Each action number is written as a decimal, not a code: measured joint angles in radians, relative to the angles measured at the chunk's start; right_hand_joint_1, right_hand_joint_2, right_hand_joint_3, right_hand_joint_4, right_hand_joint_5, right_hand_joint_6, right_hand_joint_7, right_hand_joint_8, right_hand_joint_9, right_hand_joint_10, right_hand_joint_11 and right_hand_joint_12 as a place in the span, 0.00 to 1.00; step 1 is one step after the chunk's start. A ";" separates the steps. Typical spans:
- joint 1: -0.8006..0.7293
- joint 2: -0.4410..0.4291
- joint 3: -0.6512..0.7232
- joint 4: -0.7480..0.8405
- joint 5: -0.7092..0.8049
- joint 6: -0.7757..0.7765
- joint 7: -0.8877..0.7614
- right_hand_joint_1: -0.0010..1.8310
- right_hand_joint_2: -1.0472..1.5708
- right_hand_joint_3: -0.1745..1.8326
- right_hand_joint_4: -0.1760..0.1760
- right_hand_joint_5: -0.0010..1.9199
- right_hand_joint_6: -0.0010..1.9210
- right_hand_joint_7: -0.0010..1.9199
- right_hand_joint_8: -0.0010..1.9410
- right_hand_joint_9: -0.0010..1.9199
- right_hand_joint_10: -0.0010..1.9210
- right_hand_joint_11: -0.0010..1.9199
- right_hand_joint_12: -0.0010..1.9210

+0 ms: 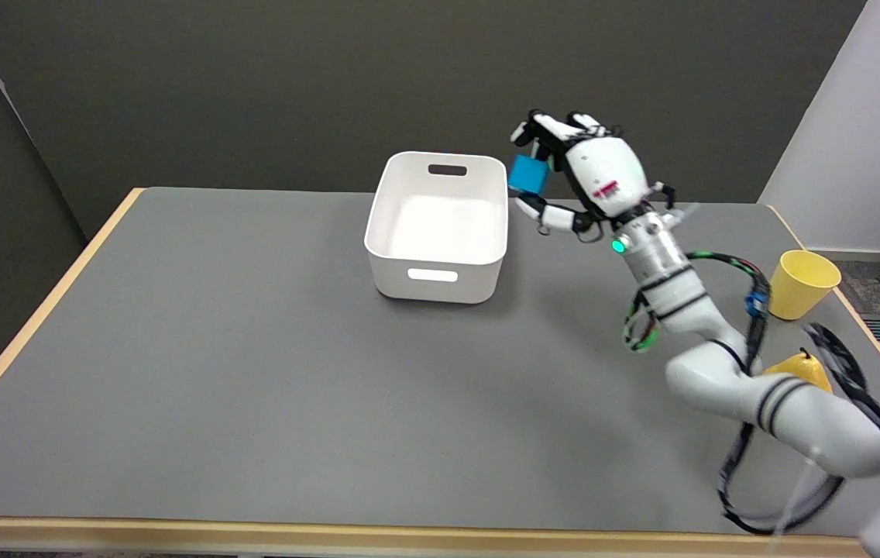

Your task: Place the cube into the white box.

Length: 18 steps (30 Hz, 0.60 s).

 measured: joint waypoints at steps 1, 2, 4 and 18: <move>0.016 -0.009 -0.006 -0.013 -0.001 -0.012 0.000 0.81 0.73 0.45 0.72 0.19 0.57 0.38 0.82 0.38 0.86 0.18 0.76; 0.043 -0.023 -0.016 -0.035 -0.003 -0.032 -0.001 0.81 0.73 0.45 0.72 0.19 0.57 0.38 0.82 0.38 0.86 0.18 0.76; 0.079 -0.043 -0.030 -0.063 -0.006 -0.060 -0.002 0.81 0.73 0.45 0.72 0.19 0.57 0.38 0.82 0.38 0.86 0.18 0.76; 0.195 -0.148 -0.107 -0.149 -0.018 -0.181 0.000 0.81 0.73 0.45 0.74 0.19 0.58 0.38 0.82 0.38 0.86 0.17 0.75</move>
